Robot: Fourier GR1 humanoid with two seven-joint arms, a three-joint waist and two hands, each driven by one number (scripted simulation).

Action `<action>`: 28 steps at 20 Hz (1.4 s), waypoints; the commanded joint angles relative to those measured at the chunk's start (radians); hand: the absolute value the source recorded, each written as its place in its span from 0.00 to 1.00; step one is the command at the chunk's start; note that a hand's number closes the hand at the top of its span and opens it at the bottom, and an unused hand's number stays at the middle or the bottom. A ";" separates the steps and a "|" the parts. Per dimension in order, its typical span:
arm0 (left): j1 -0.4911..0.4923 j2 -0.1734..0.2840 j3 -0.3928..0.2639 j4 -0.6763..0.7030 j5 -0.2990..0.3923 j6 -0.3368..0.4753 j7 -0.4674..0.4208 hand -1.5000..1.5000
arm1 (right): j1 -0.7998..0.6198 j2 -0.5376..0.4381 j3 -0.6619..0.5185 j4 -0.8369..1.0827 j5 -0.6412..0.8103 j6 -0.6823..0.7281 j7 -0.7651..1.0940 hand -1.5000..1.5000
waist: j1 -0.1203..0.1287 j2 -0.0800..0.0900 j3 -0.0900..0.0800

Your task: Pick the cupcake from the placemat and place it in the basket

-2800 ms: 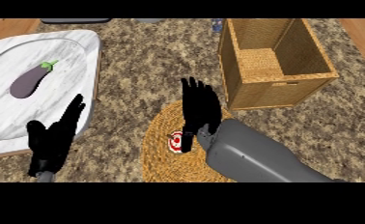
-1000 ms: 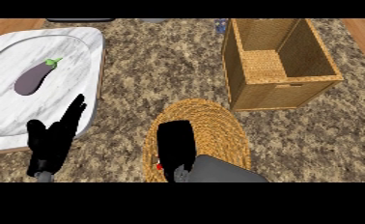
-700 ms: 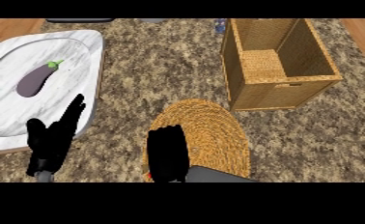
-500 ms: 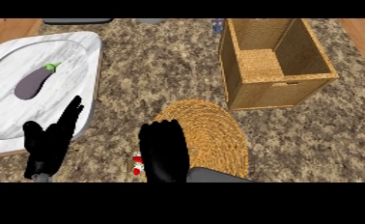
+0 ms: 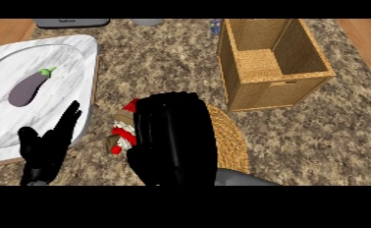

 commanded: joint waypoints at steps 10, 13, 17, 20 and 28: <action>0.053 -0.037 -0.020 0.088 0.011 -0.016 0.056 0.50 | -0.190 -0.002 -0.408 -0.109 0.068 0.218 0.206 1.00 | 0.004 0.021 -0.022; 0.061 -0.051 -0.044 0.077 -0.012 0.004 0.079 0.50 | -0.215 -0.012 -0.459 -0.069 0.069 0.252 0.202 1.00 | 0.009 0.022 -0.022; 0.073 -0.020 -0.005 0.076 0.004 -0.024 0.063 0.50 | -0.190 -0.085 -0.572 -0.058 -0.007 0.296 0.126 1.00 | 0.018 0.026 -0.020; 0.024 -0.045 -0.014 0.081 0.000 -0.010 0.096 0.50 | -0.177 -0.122 -0.601 0.003 -0.024 0.304 0.057 1.00 | 0.019 0.032 -0.020; 0.048 -0.057 -0.017 0.122 -0.020 -0.038 0.045 0.50 | -0.161 -0.144 -0.715 0.123 -0.092 0.251 -0.078 1.00 | 0.037 0.035 -0.021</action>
